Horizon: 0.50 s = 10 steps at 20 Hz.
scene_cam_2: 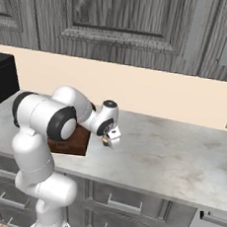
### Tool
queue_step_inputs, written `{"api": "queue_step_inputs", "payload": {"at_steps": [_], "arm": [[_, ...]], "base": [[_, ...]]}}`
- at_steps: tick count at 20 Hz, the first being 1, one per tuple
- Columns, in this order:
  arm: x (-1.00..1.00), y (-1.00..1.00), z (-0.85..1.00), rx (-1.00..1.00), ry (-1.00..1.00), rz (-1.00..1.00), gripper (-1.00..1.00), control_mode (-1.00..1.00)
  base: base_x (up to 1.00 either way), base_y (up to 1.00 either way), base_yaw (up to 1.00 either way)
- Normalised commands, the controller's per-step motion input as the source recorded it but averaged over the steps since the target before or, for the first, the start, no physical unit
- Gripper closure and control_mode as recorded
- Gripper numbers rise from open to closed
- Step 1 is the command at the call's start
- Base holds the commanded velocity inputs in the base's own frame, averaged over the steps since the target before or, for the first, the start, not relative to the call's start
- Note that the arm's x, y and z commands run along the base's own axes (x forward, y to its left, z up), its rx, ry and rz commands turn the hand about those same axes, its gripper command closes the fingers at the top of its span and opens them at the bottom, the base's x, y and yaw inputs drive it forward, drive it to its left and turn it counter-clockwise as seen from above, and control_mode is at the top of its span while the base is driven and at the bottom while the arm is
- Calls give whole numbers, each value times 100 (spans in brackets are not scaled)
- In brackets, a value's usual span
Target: Place the bowl with cake and the cupcake onto the tray.
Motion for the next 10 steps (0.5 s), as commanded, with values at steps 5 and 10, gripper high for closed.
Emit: {"api": "queue_step_inputs", "payload": {"at_steps": [5,10], "arm": [[0,0,0,0,0,0,100,-100],[0,0,44,2,0,0,100,-100]], "base": [[0,0,0],[0,0,0]]}}
